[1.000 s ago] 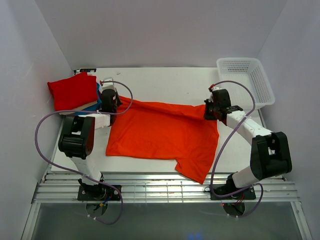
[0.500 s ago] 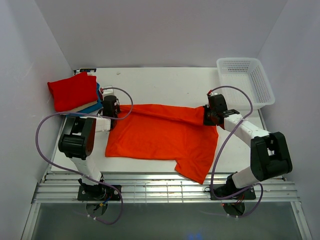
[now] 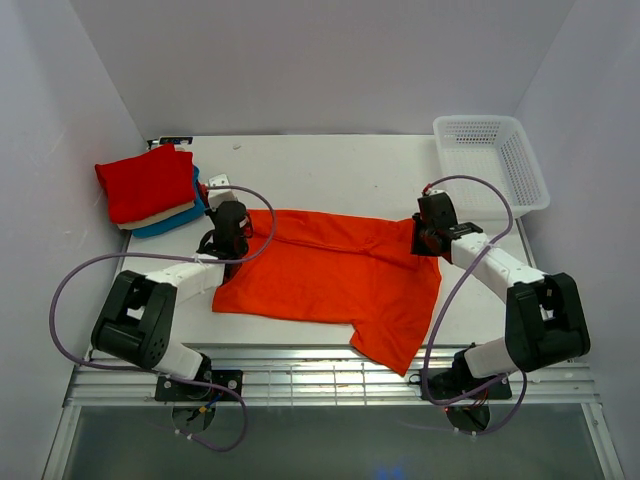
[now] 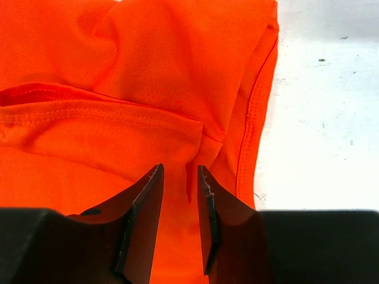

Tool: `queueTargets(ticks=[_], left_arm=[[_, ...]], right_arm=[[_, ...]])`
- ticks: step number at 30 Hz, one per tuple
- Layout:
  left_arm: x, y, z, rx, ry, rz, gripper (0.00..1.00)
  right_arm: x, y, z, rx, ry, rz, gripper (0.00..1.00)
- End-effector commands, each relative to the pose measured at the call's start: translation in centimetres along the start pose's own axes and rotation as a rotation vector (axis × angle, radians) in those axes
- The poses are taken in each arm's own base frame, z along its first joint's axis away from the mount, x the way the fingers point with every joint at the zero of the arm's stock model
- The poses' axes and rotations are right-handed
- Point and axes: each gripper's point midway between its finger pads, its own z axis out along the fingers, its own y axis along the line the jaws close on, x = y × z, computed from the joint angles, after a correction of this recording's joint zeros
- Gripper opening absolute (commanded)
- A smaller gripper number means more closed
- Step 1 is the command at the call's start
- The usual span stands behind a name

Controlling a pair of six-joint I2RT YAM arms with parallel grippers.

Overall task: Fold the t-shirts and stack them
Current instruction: Fold the flattened tshirt in 1/3 of the way

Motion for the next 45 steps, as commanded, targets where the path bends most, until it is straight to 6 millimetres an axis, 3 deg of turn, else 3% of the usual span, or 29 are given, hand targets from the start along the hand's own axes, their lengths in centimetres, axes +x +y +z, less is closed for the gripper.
queueTargets(ticks=[1,4,7,10,13,16,19,27,33,38,45], left_arm=[[-3.2,-2.2,-0.5,0.019,-0.081,-0.068,0.19],[-3.0,-4.8,-0.3,0.102,-0.066,-0.065,0.12],[-2.1,-6.6,1.8,0.111,-0.041,-0.02,0.06],[0.5,-8.2,4.6,0.103,0.019,0.069,0.04],[2.9,-9.1,6.8,0.065,0.1,0.118,0.0],[4.6,-8.9,7.3,0.037,0.146,0.144,0.0],[5.0,-8.2,7.2,0.005,0.164,0.158,0.0],[6.0,-5.7,5.7,-0.082,0.234,0.178,0.0],[7.7,-3.9,4.1,-0.112,0.278,0.154,0.0],[7.3,-2.6,3.0,-0.132,0.256,0.143,0.0],[7.7,-2.7,3.6,-0.138,0.267,0.193,0.0]], right_arm=[[-0.6,-0.4,-1.3,0.02,-0.036,0.015,0.36],[-1.6,-0.5,-2.3,0.019,-0.081,0.021,0.38],[-3.0,-0.1,-3.2,-0.015,-0.15,0.012,0.38],[-4.8,0.5,-3.2,-0.035,-0.193,0.0,0.38],[-5.2,1.7,-1.6,-0.07,-0.157,-0.021,0.38],[-5.4,3.4,0.0,-0.146,-0.141,-0.032,0.38],[-6.1,5.7,0.9,-0.252,-0.145,-0.039,0.38],[-8.9,10.0,0.9,-0.457,-0.214,-0.053,0.38],[-8.9,11.7,1.9,-0.527,-0.182,-0.053,0.38],[-8.4,12.9,2.4,-0.557,-0.158,-0.065,0.38],[-7.6,14.4,2.8,-0.582,-0.127,-0.081,0.38]])
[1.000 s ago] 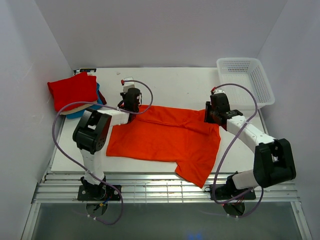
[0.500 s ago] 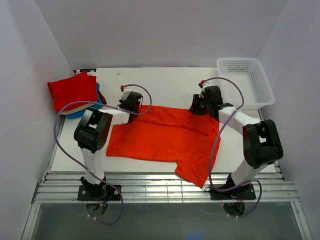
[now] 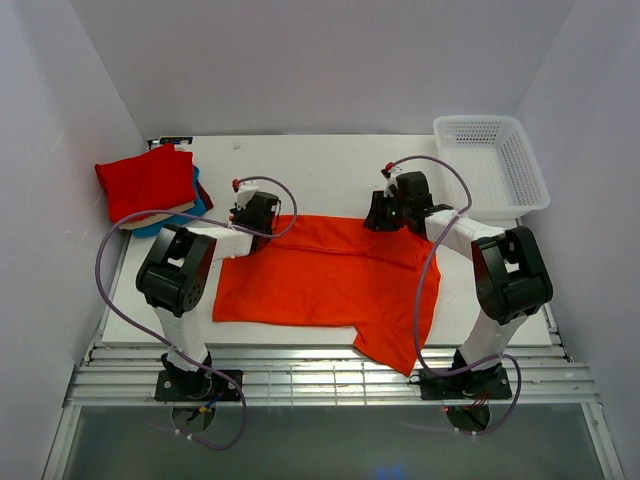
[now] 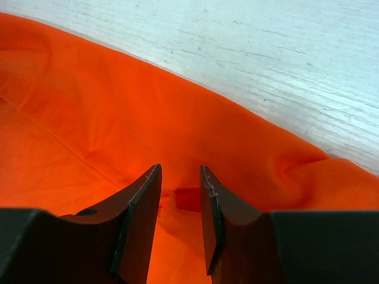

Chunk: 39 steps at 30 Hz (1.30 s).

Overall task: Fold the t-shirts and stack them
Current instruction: Fold the flattened tshirt in 1/3 of the way

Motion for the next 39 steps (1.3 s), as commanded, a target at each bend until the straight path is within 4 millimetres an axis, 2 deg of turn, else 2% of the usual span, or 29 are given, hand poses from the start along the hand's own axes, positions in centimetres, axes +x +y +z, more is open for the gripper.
queueTargets(ticks=[1,4,8,16,23,26,27,29,31,32,35,39], left_arm=[[-1.8,-0.2,0.1,-0.024,-0.027,-0.007,0.0],[-2.1,-0.3,0.5,-0.042,-0.02,-0.006,0.0],[-2.1,-0.5,0.8,-0.041,-0.003,-0.011,0.0],[-1.6,-0.4,0.8,-0.037,0.023,0.005,0.0],[-1.7,-0.4,1.0,-0.039,0.031,0.017,0.0],[-1.6,-0.2,1.5,-0.039,0.042,0.017,0.0],[-1.8,-0.3,1.6,-0.037,0.042,0.013,0.0],[-1.6,-0.2,2.1,-0.033,0.059,0.012,0.0],[-1.8,-0.3,2.6,-0.031,0.067,0.008,0.0],[-1.1,0.0,3.1,-0.042,0.089,0.017,0.0],[-1.0,0.2,4.0,-0.043,0.108,0.015,0.0],[-0.9,0.2,4.9,-0.039,0.133,0.009,0.0]], right_arm=[[-2.2,2.1,0.1,-0.062,-0.05,-0.024,0.38],[-1.7,2.7,0.0,-0.05,-0.041,-0.04,0.38],[-0.5,2.4,0.1,-0.017,-0.011,-0.042,0.39],[2.4,1.4,-0.9,0.087,0.043,-0.06,0.38],[3.3,0.4,-0.9,0.143,0.077,-0.077,0.38],[3.8,0.5,-0.8,0.143,0.095,-0.082,0.22],[4.1,0.5,-0.8,0.144,0.107,-0.087,0.13],[4.3,0.6,-0.9,0.146,0.115,-0.095,0.08],[4.9,0.8,-1.1,0.158,0.135,-0.102,0.08],[5.1,0.9,-1.2,0.156,0.139,-0.105,0.08],[5.5,1.1,-1.9,0.185,0.139,-0.118,0.08],[6.0,2.3,-3.2,0.185,0.136,-0.13,0.08]])
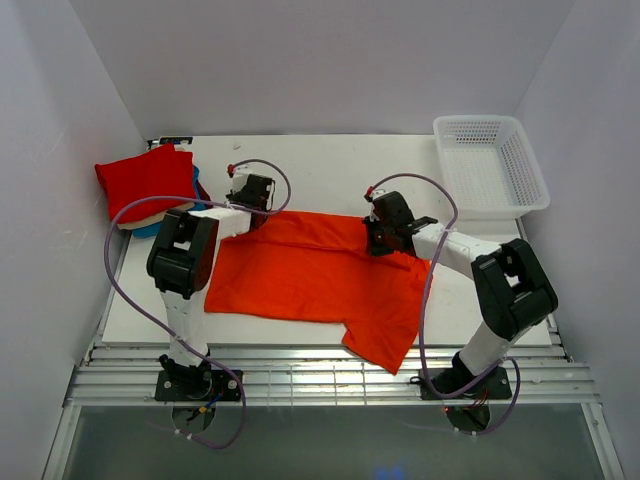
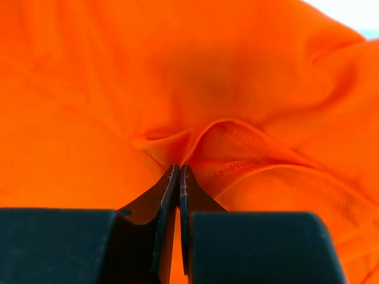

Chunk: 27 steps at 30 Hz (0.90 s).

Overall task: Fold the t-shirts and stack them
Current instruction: Fold the flattened tshirt in 1/3 of the way

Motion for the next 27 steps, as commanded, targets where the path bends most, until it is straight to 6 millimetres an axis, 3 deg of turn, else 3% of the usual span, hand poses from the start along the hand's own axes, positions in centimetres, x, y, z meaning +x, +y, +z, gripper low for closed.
queueTargets(ticks=[1,14,19,21,24,27], left_arm=[[0.5,0.0,0.8,0.016,0.051,0.008,0.0],[0.5,-0.6,1.2,0.05,0.069,0.001,0.0],[0.4,-0.6,1.2,0.054,0.067,-0.003,0.0],[0.0,-0.6,1.0,0.059,0.06,-0.007,0.0],[-0.6,-0.7,0.6,0.07,0.043,-0.015,0.0],[-1.7,-0.5,-0.1,0.079,0.013,-0.027,0.0]], right_arm=[[0.2,0.5,-1.9,0.024,-0.022,-0.012,0.08],[3.8,4.6,-2.3,-0.058,0.048,-0.025,0.08],[4.9,7.7,-2.5,-0.114,0.075,-0.054,0.21],[4.8,9.1,-3.1,-0.146,0.067,-0.073,0.29],[3.3,9.9,-4.7,-0.145,0.014,-0.078,0.34],[1.1,8.7,-6.5,-0.071,-0.075,-0.071,0.37]])
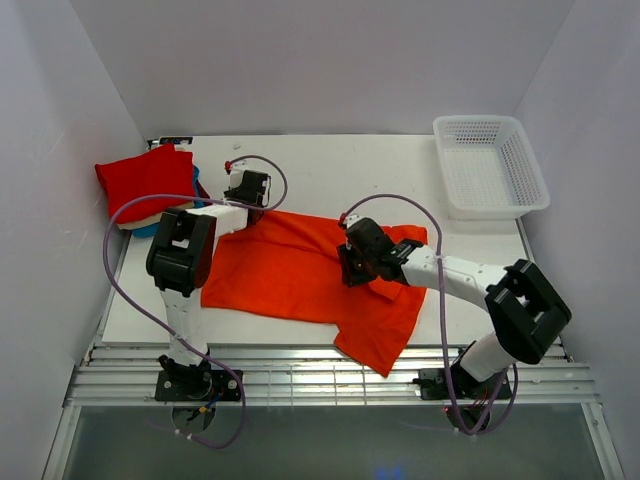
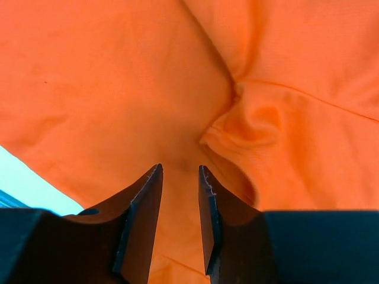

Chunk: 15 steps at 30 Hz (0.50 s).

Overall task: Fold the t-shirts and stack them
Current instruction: Fold the flattened tshirt in 1/3 of the way

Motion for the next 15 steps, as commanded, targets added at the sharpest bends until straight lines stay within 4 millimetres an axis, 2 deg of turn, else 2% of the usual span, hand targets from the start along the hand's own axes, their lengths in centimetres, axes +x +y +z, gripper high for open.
queueTargets(ticks=[1,3,6,8,9,10,12,13,14,15], left_arm=[[-1.1,0.0,-1.3,0.038,-0.009,-0.008,0.0],[-1.2,0.2,-1.6,0.04,-0.013,-0.01,0.0],[-1.5,0.4,-2.2,0.047,-0.021,-0.014,0.0],[-1.6,0.6,-2.6,0.045,-0.024,-0.009,0.0],[-1.7,0.8,-2.7,0.038,-0.023,-0.008,0.0],[-1.1,1.2,-2.7,0.022,0.001,0.0,0.0],[-0.8,1.5,-2.8,0.007,0.018,0.005,0.0],[-0.3,1.7,-3.0,0.002,0.034,0.012,0.0],[-0.3,1.9,-3.3,0.005,0.036,0.001,0.0],[-0.3,2.0,-3.5,0.009,0.038,-0.005,0.0]], right_arm=[[-4.8,-0.6,-3.8,0.074,-0.172,0.024,0.38],[-5.9,-1.5,-5.4,0.125,-0.237,0.038,0.41],[-7.2,-4.4,-7.4,0.274,-0.329,0.06,0.45],[-7.4,-5.5,-8.1,0.313,-0.354,0.072,0.48],[-7.6,-6.8,-8.2,0.355,-0.362,0.094,0.48],[-7.6,-7.5,-8.1,0.374,-0.359,0.104,0.48],[-7.1,-9.3,-7.3,0.423,-0.324,0.125,0.37],[-7.0,-9.9,-6.9,0.437,-0.315,0.132,0.3],[-6.3,-10.6,-5.9,0.458,-0.278,0.136,0.18],[-6.2,-11.7,-5.5,0.477,-0.264,0.154,0.14]])
